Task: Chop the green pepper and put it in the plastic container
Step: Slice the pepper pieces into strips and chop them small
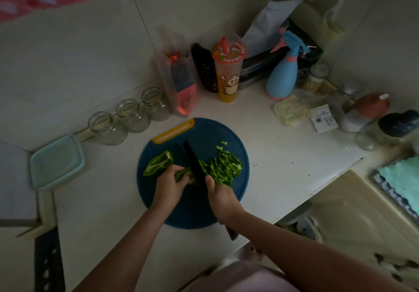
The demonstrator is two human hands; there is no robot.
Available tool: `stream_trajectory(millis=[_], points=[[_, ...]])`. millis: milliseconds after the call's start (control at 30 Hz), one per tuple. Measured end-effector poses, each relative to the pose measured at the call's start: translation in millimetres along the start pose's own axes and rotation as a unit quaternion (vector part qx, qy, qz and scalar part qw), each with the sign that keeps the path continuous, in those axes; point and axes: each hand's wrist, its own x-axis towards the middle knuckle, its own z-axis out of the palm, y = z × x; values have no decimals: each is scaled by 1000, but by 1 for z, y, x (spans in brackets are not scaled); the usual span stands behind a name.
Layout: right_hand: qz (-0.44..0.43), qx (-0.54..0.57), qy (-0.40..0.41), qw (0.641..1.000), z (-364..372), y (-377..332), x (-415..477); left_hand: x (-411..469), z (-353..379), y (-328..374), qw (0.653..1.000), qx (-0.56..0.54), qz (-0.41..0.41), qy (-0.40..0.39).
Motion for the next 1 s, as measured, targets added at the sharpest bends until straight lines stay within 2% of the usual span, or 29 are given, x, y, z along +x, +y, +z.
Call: stream_trajectory(millis=[167,400,767,1000], points=[[15,10,-9,1000,-11,13,-12,2,-2,-2,997,-68,-28,1],[-20,17,-32,999,-7,13,-23,6,4,0,987,-124,-96,40],[-37,9,-45,998,-5,11,-22,5,6,2,985,-127,-104,43],[-11,18,-45,999,-3,10,-18,4,6,3,986,-121,-104,43]])
